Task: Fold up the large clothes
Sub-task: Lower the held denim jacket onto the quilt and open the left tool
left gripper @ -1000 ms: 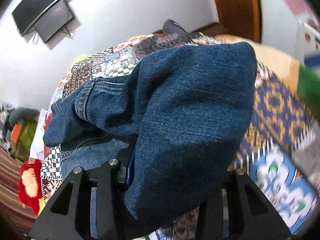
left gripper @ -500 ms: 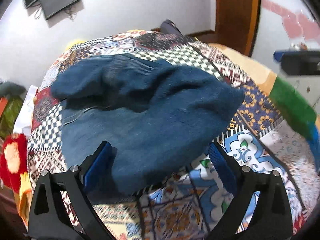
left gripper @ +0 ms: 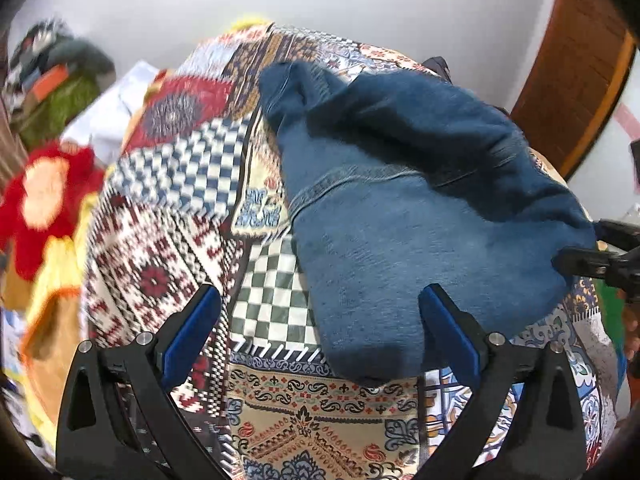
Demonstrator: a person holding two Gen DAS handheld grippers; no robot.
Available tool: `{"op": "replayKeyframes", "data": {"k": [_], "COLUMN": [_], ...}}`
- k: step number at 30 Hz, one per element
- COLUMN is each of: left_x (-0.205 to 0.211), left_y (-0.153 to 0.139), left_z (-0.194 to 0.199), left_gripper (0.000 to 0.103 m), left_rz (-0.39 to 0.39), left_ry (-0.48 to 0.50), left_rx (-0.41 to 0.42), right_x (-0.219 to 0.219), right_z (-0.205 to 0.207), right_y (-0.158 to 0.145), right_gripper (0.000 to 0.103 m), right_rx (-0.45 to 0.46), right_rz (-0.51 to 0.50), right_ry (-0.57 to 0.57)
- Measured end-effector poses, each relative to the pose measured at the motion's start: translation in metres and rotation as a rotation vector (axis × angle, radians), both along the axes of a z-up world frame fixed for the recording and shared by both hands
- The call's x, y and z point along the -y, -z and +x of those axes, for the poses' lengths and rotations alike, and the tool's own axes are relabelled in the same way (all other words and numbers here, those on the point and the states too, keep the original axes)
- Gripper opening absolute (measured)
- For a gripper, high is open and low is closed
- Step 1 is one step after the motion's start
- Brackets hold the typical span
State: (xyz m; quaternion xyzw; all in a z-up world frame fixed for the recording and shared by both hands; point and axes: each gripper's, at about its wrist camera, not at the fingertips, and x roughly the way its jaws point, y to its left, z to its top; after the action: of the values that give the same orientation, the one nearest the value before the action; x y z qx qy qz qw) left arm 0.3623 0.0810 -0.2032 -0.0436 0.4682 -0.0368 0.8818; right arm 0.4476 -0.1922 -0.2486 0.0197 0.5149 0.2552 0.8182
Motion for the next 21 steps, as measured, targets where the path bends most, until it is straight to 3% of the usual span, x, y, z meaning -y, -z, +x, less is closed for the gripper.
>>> {"op": "replayKeyframes", "data": {"k": [5,9,14,19,21], "left_x": [-0.017,-0.021,-0.018,-0.016,-0.016], "left_y": [0.017,0.022,0.023,0.022,0.022], "left_z": [-0.003,-0.003,-0.006,-0.007,-0.007], "left_gripper": [0.103,0.103,0.103,0.103,0.103], "left_rz": [-0.132,-0.174,-0.15,-0.121,-0.121], "left_ry": [-0.039,-0.04,-0.028,-0.017,-0.011], "left_rx": [0.003,0.001,0.019,0.037,0.037], "right_x": [0.024,0.027,-0.01,-0.064,-0.085], "right_z": [0.014,0.014,0.023,0.049,0.064], "right_y": [0.025,0.006,-0.034,-0.046,-0.04], "right_gripper": [0.096,0.096,0.096,0.096,0.096], "right_rx": [-0.139,-0.104,-0.005,-0.029,-0.036], "right_rz": [0.036,-0.009,-0.022,0.019,-0.027], "right_ry": [0.021,0.036,-0.047,-0.159,-0.168]}}
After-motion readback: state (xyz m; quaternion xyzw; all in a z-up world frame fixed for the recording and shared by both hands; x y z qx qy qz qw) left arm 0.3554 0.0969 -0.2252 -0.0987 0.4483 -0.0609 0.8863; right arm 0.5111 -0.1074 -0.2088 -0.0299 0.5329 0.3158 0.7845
